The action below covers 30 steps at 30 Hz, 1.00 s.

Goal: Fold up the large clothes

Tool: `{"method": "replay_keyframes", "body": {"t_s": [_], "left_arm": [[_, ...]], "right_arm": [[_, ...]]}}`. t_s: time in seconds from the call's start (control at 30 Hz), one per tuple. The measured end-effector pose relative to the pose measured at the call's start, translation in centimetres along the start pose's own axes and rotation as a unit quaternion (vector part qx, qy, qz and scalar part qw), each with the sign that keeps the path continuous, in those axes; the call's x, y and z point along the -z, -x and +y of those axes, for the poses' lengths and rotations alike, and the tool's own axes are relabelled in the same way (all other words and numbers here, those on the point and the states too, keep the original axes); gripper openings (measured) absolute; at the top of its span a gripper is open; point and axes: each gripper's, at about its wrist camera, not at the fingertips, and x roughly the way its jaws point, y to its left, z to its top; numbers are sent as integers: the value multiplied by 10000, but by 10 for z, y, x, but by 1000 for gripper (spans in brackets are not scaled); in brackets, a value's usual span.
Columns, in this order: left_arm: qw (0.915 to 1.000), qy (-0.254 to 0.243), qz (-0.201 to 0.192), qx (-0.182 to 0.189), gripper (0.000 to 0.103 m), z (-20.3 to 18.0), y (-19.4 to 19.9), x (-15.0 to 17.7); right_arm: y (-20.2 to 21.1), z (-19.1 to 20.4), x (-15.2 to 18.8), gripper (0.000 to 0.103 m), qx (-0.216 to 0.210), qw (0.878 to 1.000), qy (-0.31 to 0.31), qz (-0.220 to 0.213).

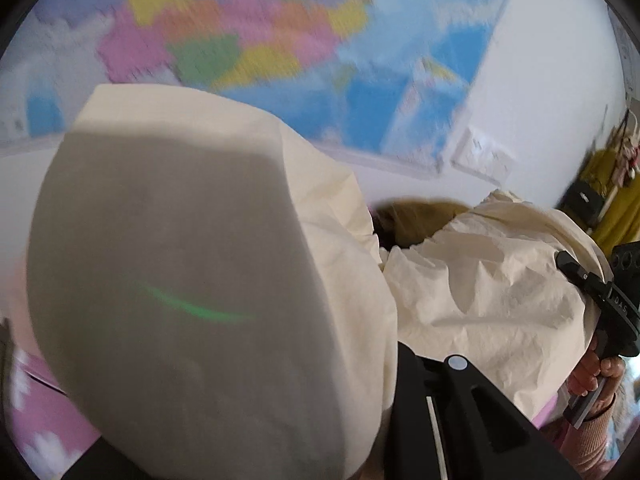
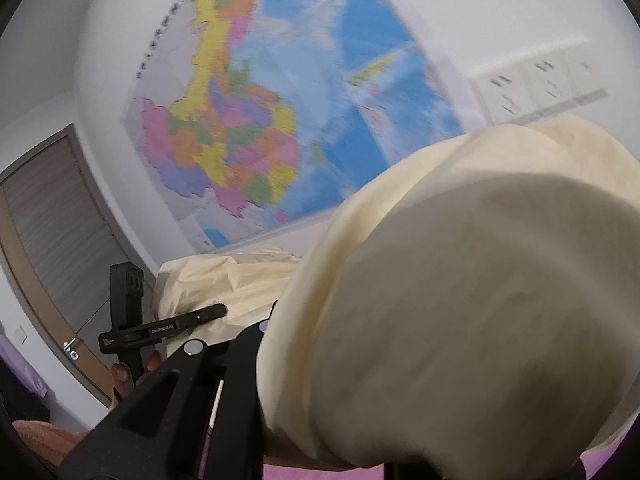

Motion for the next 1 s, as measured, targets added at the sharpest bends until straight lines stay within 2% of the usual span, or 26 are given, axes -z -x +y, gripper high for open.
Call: {"method": "replay_keyframes", "body": {"t_s": [0.2, 0.3, 0.43, 0.53, 0.57, 0.63, 0.67, 0.73, 0.77, 0.8, 0.83, 0.9, 0.93, 1.0], "left_arm": [[9941, 115, -689, -832, 14, 51, 41, -44], [9852, 287, -929, -1414, 14, 104, 54, -67], [9657, 480, -1103, -2299, 14, 175, 64, -95], [9488, 581, -1228, -2853, 14, 233, 60, -102], [9418, 674, -1208, -3065, 15, 257, 55, -100], [9334, 1062, -1086, -3252, 15, 309, 40, -85], [9288, 1184, -903, -3394, 16, 333, 27, -73], [9179, 1621, -334, -3605, 16, 380, -2, -39], [9129, 1739, -33, -3693, 17, 398, -16, -21], [9111, 1876, 126, -3667, 17, 411, -23, -7], [9138, 2163, 193, -3434, 18, 427, -27, 11], [9145, 2424, 120, -3236, 22, 439, -23, 26], [9152, 2443, 92, -3203, 23, 441, -20, 28], [9161, 2338, 101, -3254, 26, 440, -15, 28]], "right_arm": [[-85, 45, -32, 13, -587, 9977, 331, 84], [-152, 75, -42, 13, -922, 9946, 450, 134], [-232, 114, -36, 13, -1359, 9892, 497, 223], [-292, 141, -8, 13, -1397, 9870, 715, 343], [-306, 146, 2, 13, -1414, 9860, 783, 401], [-351, 149, 41, 17, -1448, 9832, 614, 928], [-371, 150, 62, 18, -1420, 9792, 585, 1327], [-398, 143, 105, 27, -1271, 9682, 394, 2117], [-399, 142, 114, 29, -1246, 9672, 410, 2177], [-394, 138, 124, 34, -1263, 9670, 424, 2172], [-390, 136, 125, 41, -1294, 9662, 372, 2196], [-379, 127, 120, 51, -1395, 9628, 163, 2308], [-371, 124, 116, 55, -1388, 9608, 146, 2396], [-351, 125, 108, 56, -1373, 9585, 430, 2462]]}}
